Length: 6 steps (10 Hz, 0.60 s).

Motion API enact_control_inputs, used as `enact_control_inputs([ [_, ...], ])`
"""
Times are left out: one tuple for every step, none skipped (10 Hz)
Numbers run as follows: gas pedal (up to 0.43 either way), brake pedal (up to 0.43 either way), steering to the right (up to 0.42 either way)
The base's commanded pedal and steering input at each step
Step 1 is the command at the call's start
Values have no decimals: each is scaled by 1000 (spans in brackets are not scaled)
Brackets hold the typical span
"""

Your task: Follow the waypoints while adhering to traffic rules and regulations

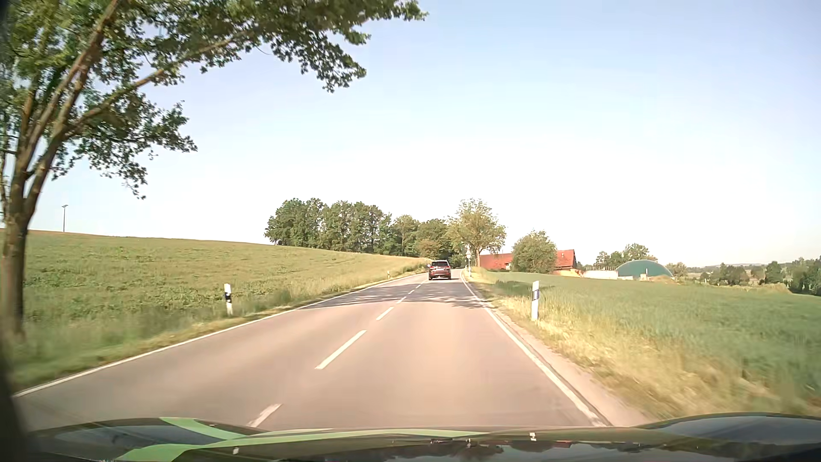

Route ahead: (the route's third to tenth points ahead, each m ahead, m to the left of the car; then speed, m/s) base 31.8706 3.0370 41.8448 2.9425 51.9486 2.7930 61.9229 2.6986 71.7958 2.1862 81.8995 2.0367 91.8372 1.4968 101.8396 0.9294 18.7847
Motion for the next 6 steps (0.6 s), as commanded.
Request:
enact_control_inputs([
  [157,0,0],
  [157,0,0],
  [157,0,0],
  [157,0,0],
  [157,0,0],
  [157,0,0],
])
